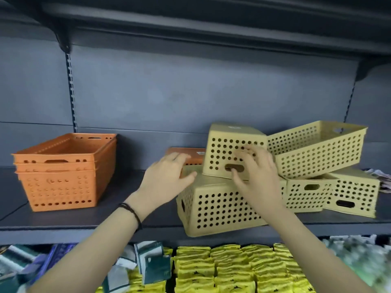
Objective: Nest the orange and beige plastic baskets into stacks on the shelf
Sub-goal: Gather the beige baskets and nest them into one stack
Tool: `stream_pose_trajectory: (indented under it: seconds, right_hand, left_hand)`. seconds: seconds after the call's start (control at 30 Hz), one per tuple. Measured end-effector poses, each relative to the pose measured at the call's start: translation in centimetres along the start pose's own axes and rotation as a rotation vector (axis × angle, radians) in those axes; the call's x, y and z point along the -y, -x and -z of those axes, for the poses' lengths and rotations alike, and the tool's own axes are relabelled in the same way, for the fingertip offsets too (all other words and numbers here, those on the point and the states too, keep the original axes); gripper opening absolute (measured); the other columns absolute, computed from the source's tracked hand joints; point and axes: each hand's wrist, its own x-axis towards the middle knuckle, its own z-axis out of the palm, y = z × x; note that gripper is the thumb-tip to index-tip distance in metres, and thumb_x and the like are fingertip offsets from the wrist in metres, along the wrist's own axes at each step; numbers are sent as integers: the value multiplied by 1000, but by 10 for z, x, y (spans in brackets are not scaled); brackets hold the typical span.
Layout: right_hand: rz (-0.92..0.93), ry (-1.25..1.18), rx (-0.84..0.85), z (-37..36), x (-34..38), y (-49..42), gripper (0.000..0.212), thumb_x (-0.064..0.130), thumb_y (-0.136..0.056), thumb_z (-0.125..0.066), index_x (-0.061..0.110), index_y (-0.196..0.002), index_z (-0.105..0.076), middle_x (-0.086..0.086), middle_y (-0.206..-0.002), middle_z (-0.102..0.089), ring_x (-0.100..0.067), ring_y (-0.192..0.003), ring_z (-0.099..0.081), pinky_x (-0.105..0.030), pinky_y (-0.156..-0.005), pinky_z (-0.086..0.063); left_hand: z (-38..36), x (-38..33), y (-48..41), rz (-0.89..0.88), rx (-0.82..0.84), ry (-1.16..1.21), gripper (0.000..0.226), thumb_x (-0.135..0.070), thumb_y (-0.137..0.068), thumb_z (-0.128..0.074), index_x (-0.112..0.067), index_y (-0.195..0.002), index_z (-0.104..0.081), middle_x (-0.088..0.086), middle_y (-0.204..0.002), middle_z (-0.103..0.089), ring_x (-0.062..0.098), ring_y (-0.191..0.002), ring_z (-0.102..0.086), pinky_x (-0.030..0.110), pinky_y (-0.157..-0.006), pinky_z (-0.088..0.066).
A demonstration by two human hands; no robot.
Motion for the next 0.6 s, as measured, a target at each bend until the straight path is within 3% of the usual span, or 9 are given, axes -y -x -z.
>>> stream_pose_trajectory:
  seconds: [0.13,0.23,0.33,0.43,0.5,0.6]
  right_hand:
    - [-187,73,28,-1,-36,3,69,35,-81,-70,14,-139,-41,-20,-147,-30,-35,-132,-30,-47,-103,-38]
    - [-287,-49,162,-6,-51,3,92,47,-81,-67,18,-151,-15,-16,-153,-26,-34,-139,-28,-51,-107,-36]
    - [-327,-228,267,-13,-59,1,94,47,-84,-63,23,-153,-3,-4,-149,-39,-22,-135,-40,-46,-105,-42]
    - [-290,-423,225,-18,-55,-1,85,33,-88,-63,24,-153,-10,0,-150,-41,-14,-136,-40,-44,-110,-39]
    - [-237,-486,188,-20,-47,-6,79,25,-91,-61,23,-154,-14,3,-155,-34,-9,-141,-31,-40,-115,-32]
    - [-187,-510,159,-23,-36,-19,78,23,-95,-56,28,-155,-7,5,-159,-27,-9,-143,-27,-41,-117,-29]
  left_hand:
    - [-21,-26,-21,130,60,248,69,-57,-90,-49,-21,-147,-35,1,-150,-42,18,-136,-38,35,-106,-36]
    - [-33,-36,-30,167,103,470,68,-49,-89,-57,-19,-146,-35,-2,-145,-48,15,-133,-43,27,-103,-33]
    - [-42,-40,-36,215,122,677,64,-46,-83,-66,-21,-139,-44,-13,-129,-59,4,-118,-53,24,-99,-38]
    - [-48,-41,-39,252,11,813,76,-37,-72,-77,-24,-139,-42,-13,-128,-60,3,-116,-56,33,-105,-43]
    - [-45,-42,-38,194,-45,814,104,-32,-65,-84,-35,-148,-21,-12,-145,-43,4,-131,-42,31,-111,-35]
    - [-34,-39,-37,84,-29,680,118,-37,-55,-88,-69,-133,-7,-13,-159,-12,4,-146,-12,39,-118,-21]
